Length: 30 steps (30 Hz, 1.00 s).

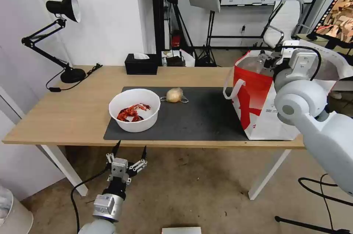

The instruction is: Pick up the trash from the table and place it into the takeout bag.

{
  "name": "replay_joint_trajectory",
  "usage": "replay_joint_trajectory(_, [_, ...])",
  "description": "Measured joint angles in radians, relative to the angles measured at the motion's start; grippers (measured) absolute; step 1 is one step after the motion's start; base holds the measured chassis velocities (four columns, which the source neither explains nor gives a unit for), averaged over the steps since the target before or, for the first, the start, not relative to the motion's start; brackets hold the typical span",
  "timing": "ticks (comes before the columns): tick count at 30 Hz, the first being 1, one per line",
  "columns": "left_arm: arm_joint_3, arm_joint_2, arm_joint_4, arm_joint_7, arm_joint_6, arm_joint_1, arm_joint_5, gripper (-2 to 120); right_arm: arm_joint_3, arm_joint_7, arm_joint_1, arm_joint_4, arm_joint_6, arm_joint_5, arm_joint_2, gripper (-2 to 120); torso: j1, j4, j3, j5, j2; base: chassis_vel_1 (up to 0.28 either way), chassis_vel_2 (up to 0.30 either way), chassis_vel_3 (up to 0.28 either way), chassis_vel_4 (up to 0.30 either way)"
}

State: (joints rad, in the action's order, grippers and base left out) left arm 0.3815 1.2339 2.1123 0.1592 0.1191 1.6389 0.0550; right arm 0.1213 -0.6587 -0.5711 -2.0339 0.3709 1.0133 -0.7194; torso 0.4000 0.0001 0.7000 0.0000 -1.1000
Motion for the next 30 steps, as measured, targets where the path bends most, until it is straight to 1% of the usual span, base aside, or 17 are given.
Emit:
replay_joint_trajectory(1, [0.0, 0.0, 0.003, 0.0, 0.0, -0.001, 0.001, 100, 0.015, 0.048, -0.037, -0.023, -0.039, -0.009, 0.002, 99, 0.0, 0.0001, 0.0, -0.0002, 0.0, 0.0, 0.0, 0.0, 0.0])
replay_joint_trajectory(2, [0.0, 0.0, 0.003, 0.0, 0.0, -0.001, 0.001, 100, 0.015, 0.048, -0.037, -0.023, -0.039, -0.009, 0.002, 99, 0.0, 0.0001, 0.0, -0.0002, 0.0, 0.0, 0.0, 0.0, 0.0])
replay_joint_trajectory(5, [0.004, 0.007, 0.007, 0.0, 0.008, 0.0, 0.002, 100, 0.069, 0.19, -0.203, -0.097, -0.159, -0.066, 0.007, 100, 0.0, -0.0002, 0.0, 0.0, 0.0, 0.0, 0.0, 0.0, 0.0])
replay_joint_trajectory(6, [0.004, 0.007, 0.007, 0.0, 0.008, 0.0, 0.002, 100, 0.069, 0.19, -0.203, -0.097, -0.159, -0.066, 0.007, 100, 0.0, -0.0002, 0.0, 0.0, 0.0, 0.0, 0.0, 0.0, 0.0])
replay_joint_trajectory(7, [0.006, 0.007, 0.007, -0.001, 0.012, 0.001, 0.002, 100, 0.084, 0.226, -0.249, -0.112, -0.187, -0.088, 0.007, 100, 0.0, -0.0001, 0.0, 0.0, 0.0, 0.0, 0.0, 0.0, 0.0])
replay_joint_trajectory(9, [0.01, 0.008, 0.006, 0.0, 0.02, 0.002, 0.003, 100, 0.134, 0.33, -0.38, -0.133, -0.278, -0.185, -0.004, 100, 0.0, -0.0001, 0.0, 0.0, 0.0, 0.0, 0.0, 0.0, 0.0])
replay_joint_trajectory(10, [0.01, 0.008, 0.006, 0.0, 0.02, 0.002, 0.003, 100, 0.134, 0.33, -0.38, -0.133, -0.278, -0.185, -0.004, 100, 0.0, -0.0001, 0.0, 0.0, 0.0, 0.0, 0.0, 0.0, 0.0])
replay_joint_trajectory(12, [0.012, 0.009, 0.004, 0.0, 0.024, 0.002, 0.003, 100, 0.174, 0.416, -0.508, -0.138, -0.367, -0.274, -0.022, 100, 0.0, -0.0001, 0.0, 0.0, 0.0, 0.0, 0.0, 0.0, 0.0])
replay_joint_trajectory(14, [0.015, 0.013, 0.003, 0.0, 0.029, 0.001, 0.004, 100, 0.205, 0.477, -0.634, -0.14, -0.455, -0.347, -0.048, 100, 0.0, -0.0001, 0.0, -0.0001, 0.0, 0.0, 0.0, 0.0, 0.0])
replay_joint_trajectory(15, [0.015, 0.013, 0.003, 0.0, 0.029, 0.001, 0.004, 100, 0.205, 0.477, -0.634, -0.14, -0.455, -0.347, -0.048, 100, 0.0, -0.0001, 0.0, -0.0001, 0.0, 0.0, 0.0, 0.0, 0.0])
replay_joint_trajectory(18, [0.018, 0.018, 0.004, 0.0, 0.033, 0.003, 0.004, 100, 0.24, 0.542, -0.797, -0.122, -0.582, -0.469, -0.104, 100, 0.0, -0.0002, 0.0, 0.0, 0.0, 0.0, 0.0, 0.0, 0.0])
replay_joint_trajectory(19, [0.018, 0.018, 0.004, 0.0, 0.033, 0.003, 0.004, 100, 0.24, 0.542, -0.797, -0.122, -0.582, -0.469, -0.104, 100, 0.0, -0.0002, 0.0, 0.0, 0.0, 0.0, 0.0, 0.0, 0.0])
replay_joint_trajectory(21, [0.022, 0.021, 0.004, 0.0, 0.034, 0.006, 0.003, 100, 0.249, 0.56, -0.896, -0.093, -0.643, -0.544, -0.146, 100, 0.0, 0.0001, 0.0, 0.0, 0.0, 0.0, 0.0, 0.0, 0.0])
replay_joint_trajectory(23, [0.023, 0.021, 0.004, 0.0, 0.034, 0.006, 0.003, 100, 0.249, 0.563, -0.925, -0.082, -0.656, -0.562, -0.16, 100, 0.0, -0.0001, 0.0, 0.0001, 0.0, 0.0, 0.0, 0.0, 0.0])
replay_joint_trajectory(24, [0.024, 0.024, 0.003, 0.0, 0.034, 0.008, 0.001, 100, 0.248, 0.566, -0.993, -0.046, -0.684, -0.599, -0.197, 100, 0.0, -0.0005, 0.0, 0.0001, 0.0, 0.0, 0.0, 0.0, 0.0])
replay_joint_trajectory(26, [0.025, 0.029, -0.004, 0.0, 0.034, 0.011, -0.005, 100, 0.235, 0.566, -1.04, 0.007, -0.706, -0.627, -0.232, 100, 0.0, -0.0003, 0.0, 0.0001, 0.0, 0.0, 0.0, 0.0, 0.0])
replay_joint_trajectory(30, [0.02, 0.039, -0.011, -0.005, 0.034, 0.016, -0.017, 100, 0.211, 0.562, -1.064, 0.048, -0.709, -0.638, -0.255, 100, 0.0, -0.0002, 0.0, 0.0, 0.0, 0.0, 0.0, 0.0, 0.0])
